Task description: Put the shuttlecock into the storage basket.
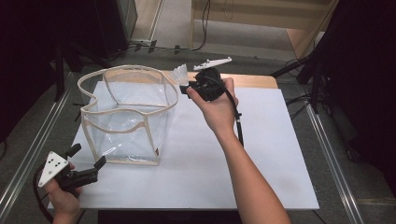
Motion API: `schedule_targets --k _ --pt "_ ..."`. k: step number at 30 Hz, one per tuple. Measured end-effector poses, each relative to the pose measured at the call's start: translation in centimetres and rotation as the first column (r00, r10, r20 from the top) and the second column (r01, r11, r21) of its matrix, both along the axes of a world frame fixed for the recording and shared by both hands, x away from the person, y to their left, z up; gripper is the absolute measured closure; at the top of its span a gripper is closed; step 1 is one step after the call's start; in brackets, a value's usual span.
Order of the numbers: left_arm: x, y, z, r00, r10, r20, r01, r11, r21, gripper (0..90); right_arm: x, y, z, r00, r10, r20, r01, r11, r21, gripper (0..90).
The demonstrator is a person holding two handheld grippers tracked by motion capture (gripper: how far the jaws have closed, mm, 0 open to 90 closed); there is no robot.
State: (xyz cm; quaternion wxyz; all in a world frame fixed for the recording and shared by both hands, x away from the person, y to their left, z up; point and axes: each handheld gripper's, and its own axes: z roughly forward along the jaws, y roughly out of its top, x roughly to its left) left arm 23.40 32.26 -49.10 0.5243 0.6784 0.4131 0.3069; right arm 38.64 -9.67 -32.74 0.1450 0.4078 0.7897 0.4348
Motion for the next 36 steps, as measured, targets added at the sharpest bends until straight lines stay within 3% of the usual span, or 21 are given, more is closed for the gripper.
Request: schedule_targets --k 36 --pt "0.0 0.0 0.0 1.0 0.0 0.001 0.0 1.0 0.0 1.8 0.0 2.0 0.8 0.999 0.042 0.014 -0.042 0.999 0.003 63.3"
